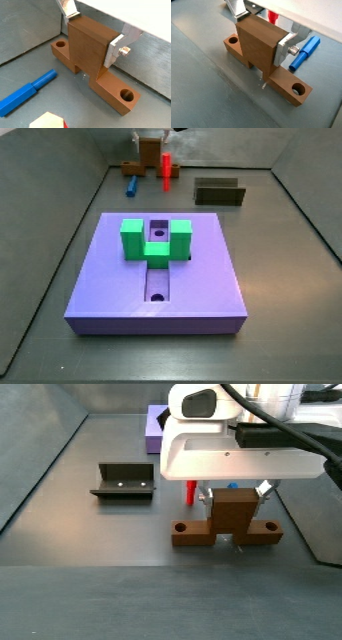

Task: Pick up the brown object. Move up. Move to above the board. Insert the brown object.
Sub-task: Pick up the brown object.

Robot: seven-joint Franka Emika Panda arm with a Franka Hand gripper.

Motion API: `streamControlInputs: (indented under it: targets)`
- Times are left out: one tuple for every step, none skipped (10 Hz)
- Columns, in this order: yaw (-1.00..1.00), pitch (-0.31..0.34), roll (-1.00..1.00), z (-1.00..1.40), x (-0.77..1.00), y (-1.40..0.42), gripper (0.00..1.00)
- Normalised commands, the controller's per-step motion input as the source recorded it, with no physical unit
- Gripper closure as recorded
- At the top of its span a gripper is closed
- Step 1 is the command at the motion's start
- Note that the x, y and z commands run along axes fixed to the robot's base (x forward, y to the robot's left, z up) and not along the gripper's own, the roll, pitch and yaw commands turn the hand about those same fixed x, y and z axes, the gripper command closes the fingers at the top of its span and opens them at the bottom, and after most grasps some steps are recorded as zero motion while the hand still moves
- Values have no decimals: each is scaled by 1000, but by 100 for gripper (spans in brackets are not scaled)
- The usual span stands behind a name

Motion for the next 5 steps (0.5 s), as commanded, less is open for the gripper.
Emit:
streamControlInputs:
  targets:
    - [0,0,0,0,0,0,100]
    - [0,0,0,0,0,0,100]
    - [0,0,0,0,0,0,100]
    - [0,0,0,0,0,0,100]
    - [0,0,0,0,0,0,100]
